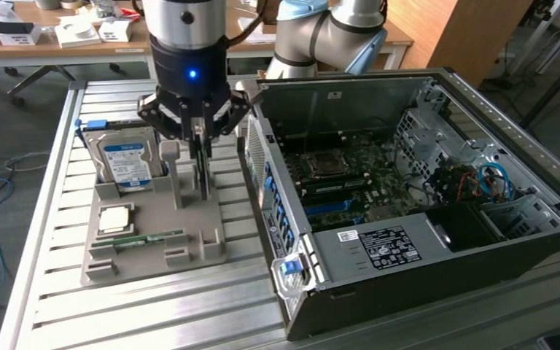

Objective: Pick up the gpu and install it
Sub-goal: 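Pick up the gpu and move the gpu toward the slot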

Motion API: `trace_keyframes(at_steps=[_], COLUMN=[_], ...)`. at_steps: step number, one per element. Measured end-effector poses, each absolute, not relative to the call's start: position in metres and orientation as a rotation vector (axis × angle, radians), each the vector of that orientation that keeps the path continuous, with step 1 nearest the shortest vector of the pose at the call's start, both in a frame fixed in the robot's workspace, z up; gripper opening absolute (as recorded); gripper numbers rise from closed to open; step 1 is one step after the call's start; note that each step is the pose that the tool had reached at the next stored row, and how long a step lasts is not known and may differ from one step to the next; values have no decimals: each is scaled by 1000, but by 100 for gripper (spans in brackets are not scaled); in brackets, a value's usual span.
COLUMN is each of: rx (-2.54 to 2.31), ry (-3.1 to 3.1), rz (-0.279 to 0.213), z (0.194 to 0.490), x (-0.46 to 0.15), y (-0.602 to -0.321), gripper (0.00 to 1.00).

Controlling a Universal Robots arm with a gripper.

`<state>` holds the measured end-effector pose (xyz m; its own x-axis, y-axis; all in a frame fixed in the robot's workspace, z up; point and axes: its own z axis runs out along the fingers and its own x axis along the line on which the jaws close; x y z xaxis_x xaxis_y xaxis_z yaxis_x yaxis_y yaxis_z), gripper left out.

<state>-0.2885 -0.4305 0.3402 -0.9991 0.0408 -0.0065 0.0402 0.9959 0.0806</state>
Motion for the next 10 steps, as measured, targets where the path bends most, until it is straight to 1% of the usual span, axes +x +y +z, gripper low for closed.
trace_keyframes(at_steps=[10], rx=[62], ry=[3130], rz=[133], z=[374], x=[-288], y=[-430], gripper=[26])
